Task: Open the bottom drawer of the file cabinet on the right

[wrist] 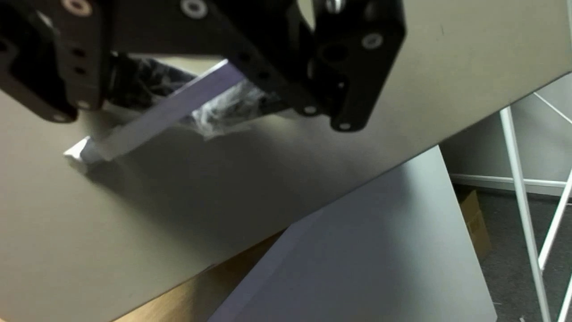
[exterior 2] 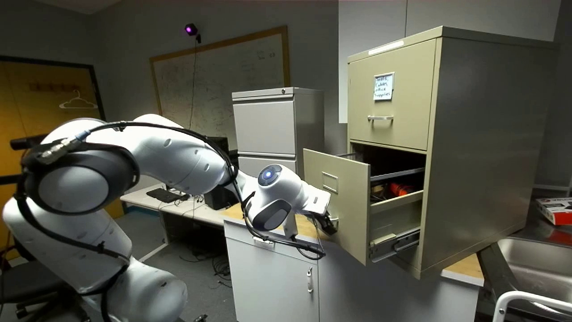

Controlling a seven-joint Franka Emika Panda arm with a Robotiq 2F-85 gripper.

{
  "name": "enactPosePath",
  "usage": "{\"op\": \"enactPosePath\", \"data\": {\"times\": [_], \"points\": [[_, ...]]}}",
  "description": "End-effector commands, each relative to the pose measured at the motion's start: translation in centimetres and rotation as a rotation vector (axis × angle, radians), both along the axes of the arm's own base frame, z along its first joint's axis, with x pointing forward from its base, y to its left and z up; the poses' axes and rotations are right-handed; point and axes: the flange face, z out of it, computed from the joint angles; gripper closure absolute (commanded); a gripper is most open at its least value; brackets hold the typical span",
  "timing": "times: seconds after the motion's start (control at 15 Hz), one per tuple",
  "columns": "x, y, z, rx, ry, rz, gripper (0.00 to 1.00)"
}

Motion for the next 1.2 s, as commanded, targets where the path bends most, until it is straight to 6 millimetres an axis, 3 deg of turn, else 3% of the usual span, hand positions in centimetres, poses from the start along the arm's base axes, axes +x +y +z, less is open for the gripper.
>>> {"op": "enactPosePath", "data": {"times": [0.0,0.27,0.47,0.53,0.6,1.13], "points": [[0.0,4.8,-1.5,-0.021,0.131,0.071,1.00],[-2.0,8.6,-2.4,0.019,0.069,0.083,1.00],[-2.9,9.9,-2.9,0.031,0.045,0.074,1.00],[-3.3,10.2,-3.0,0.034,0.043,0.070,1.00],[-0.6,9.7,-1.6,0.045,0.038,0.071,1.00],[-1.9,9.9,-1.3,0.056,0.049,0.076,1.00]]}}
